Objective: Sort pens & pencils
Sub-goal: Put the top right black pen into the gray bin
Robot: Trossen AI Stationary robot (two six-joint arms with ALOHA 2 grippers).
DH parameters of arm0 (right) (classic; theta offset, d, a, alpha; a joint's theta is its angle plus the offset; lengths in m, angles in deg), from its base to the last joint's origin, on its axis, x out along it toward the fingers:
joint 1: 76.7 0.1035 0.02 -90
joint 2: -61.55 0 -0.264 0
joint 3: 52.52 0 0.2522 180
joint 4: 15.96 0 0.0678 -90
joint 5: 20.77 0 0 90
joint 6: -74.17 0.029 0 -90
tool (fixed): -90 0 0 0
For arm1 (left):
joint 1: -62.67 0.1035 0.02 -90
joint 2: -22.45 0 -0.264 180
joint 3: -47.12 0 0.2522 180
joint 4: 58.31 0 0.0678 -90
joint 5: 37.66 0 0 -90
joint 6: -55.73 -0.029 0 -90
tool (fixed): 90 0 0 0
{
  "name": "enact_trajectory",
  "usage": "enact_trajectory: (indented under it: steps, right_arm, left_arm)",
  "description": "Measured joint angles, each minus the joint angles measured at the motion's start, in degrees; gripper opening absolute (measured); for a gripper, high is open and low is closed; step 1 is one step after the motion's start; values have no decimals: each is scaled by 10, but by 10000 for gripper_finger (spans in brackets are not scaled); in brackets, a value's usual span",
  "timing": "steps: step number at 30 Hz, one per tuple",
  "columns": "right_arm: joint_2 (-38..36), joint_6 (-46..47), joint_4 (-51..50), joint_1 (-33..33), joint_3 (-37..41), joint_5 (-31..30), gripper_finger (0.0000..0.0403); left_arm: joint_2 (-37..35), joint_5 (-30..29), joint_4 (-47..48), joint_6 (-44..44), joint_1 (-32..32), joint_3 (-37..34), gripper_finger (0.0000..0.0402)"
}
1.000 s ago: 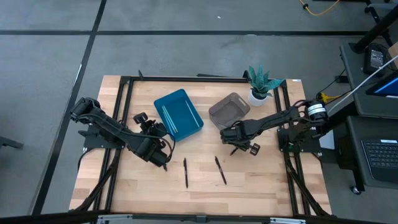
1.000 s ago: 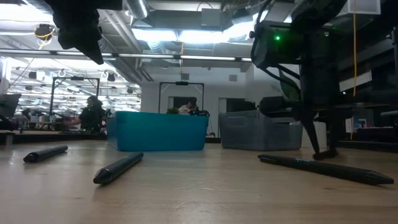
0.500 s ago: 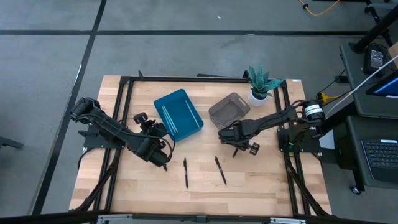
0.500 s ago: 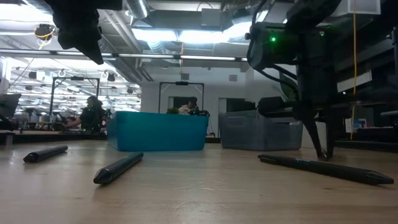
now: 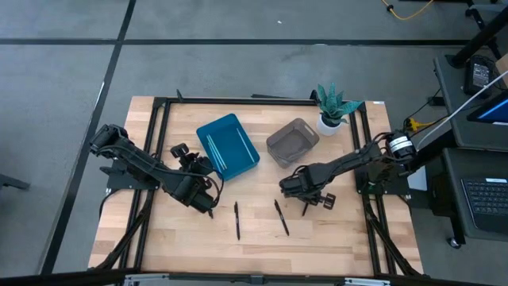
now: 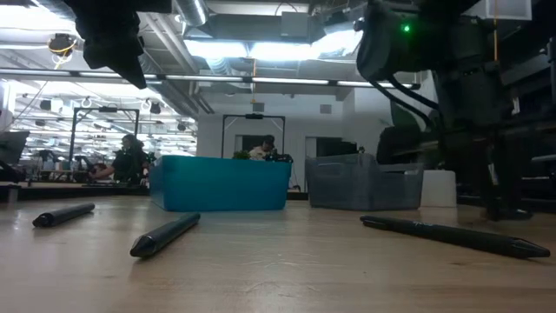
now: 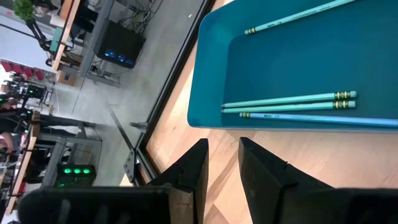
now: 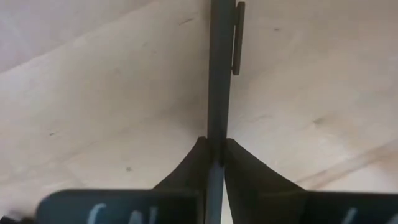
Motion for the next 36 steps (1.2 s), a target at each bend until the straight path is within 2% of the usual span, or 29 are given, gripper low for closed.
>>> enact_trajectory:
  steps: [11,20,26,36]
  right_arm:
    - [-2,0,-143,6,-90,-17,30]
    - [-2,-9,-293,-2,-214,-91,29]
    - [-3,-52,-307,-55,-264,-171,29]
    - [-3,-210,-257,-195,-264,-172,37]
  left_arm:
    - [0,2,0,0,0,0,82]
    - [0,2,0,0,0,0,82]
    - [0,2,-2,0,0,0,82]
    - [0,10,-2,0,-2,0,82]
